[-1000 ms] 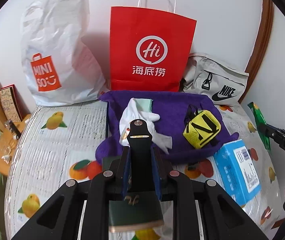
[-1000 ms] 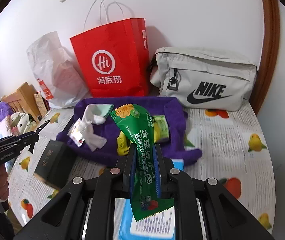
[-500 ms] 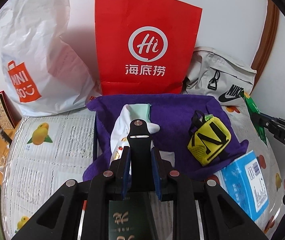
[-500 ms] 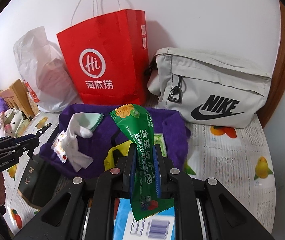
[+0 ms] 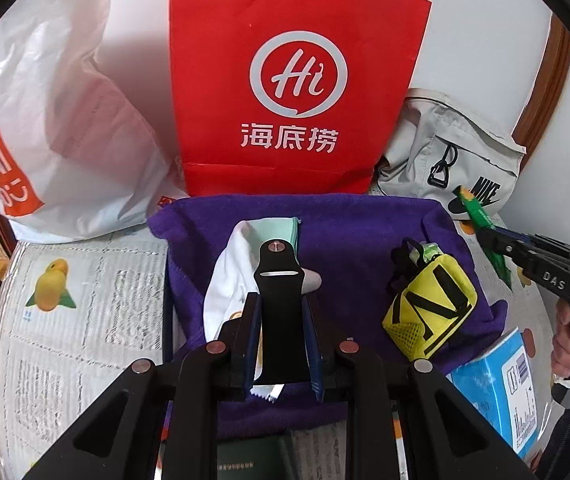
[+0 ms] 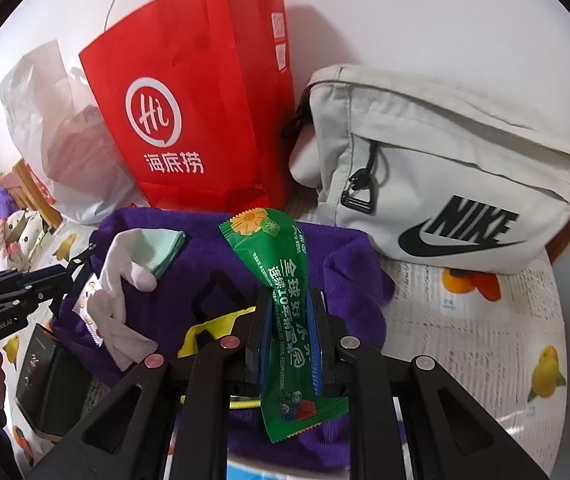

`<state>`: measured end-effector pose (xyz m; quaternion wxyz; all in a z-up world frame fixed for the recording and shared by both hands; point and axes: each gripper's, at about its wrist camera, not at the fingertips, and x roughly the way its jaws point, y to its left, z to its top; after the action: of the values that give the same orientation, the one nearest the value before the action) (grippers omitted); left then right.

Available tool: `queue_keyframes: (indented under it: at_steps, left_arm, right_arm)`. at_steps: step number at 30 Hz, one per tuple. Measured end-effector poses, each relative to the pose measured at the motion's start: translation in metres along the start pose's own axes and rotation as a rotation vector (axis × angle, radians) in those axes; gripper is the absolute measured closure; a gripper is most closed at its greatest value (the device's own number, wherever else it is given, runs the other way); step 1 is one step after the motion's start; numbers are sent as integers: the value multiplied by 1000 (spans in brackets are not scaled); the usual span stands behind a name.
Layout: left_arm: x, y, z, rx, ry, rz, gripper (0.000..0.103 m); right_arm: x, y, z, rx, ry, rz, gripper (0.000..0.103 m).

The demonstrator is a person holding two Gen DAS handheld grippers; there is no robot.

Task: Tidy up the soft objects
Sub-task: 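Carry the strap with the left gripper while the right gripper carries the green packet over the towel, then release the strap on the towel with the left gripper while the right gripper drops the green packet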

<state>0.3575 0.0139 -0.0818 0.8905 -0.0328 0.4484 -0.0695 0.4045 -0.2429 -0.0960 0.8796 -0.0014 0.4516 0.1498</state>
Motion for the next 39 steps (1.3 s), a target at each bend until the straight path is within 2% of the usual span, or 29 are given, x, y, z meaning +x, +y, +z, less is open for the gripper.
queue_keyframes:
  at_steps: [13,20,23,26,29,34,37,39]
  left_arm:
    - [41,-3,8,20,76,-10,83]
    - [51,-3,8,13,104,-29,83]
    - [51,-2,8,5,107,-26,83]
    - [45,-3,8,16,112,-3,73]
    - [34,-4,7,33,101,11,72]
    - [4,-4,4,39,72,15,70]
    - [-19,-1,-3,33,44,13,62]
    - [-36,0,-12,30,35,12,61]
  right_arm:
    - [53,-9,7,31,112,55,86]
    - [60,-12,8,57,144,72,78]
    - [55,-13,7,68,143,98,71]
    - [47,-12,7,70,134,101,64]
    - [34,-9,6,69,108,89,56]
    - [0,4,-3,86,63,96,56]
    - [-29,13,-15,72,33,86,55]
    - [-51,20,-26,59,8,84,41]
